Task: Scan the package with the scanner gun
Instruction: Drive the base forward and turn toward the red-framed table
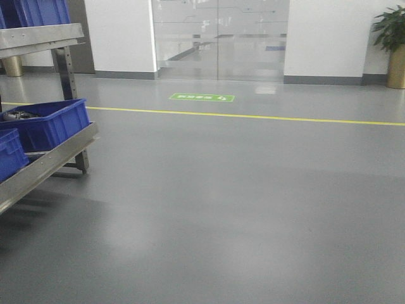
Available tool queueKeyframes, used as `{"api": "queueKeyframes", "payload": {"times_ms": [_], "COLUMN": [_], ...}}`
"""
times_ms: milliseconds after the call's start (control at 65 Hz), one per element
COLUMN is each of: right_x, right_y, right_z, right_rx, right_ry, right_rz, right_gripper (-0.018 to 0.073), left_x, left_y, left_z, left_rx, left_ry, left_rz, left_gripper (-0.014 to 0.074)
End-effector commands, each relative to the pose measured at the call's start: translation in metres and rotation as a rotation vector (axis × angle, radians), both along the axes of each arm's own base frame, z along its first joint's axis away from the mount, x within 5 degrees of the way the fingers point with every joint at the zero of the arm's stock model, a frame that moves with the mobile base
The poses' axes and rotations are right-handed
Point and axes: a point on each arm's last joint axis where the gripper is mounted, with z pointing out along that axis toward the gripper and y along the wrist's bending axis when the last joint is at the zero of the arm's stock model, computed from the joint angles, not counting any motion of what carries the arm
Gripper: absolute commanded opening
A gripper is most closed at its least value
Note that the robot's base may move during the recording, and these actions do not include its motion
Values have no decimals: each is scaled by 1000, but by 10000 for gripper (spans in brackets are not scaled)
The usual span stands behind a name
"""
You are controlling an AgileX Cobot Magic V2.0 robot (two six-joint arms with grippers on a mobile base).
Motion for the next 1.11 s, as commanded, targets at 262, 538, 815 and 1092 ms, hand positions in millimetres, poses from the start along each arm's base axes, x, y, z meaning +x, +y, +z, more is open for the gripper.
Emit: {"api": "queueKeyframes", "payload": {"times_ms": [262,538,815,1092], "right_x": [0,0,0,0], "right_y": [0,0,-1,-1], "right_z": [2,2,2,2], "right_rx": [-4,-4,-4,-4], "right_ry": [-21,-21,-21,-21], "right_rz": [-7,-7,-8,-8], "right_gripper": [-159,-159,-159,-159], "left_x": [0,0,0,0], "left_y": [0,0,-2,-2], "left_z": [2,2,2,2], "left_rx": [-9,-9,-10,-10], "left_ry": [-21,-21,-21,-21], "left_rz": [-2,-4,-31,-31], "left_gripper": [-111,-111,-111,-111]}}
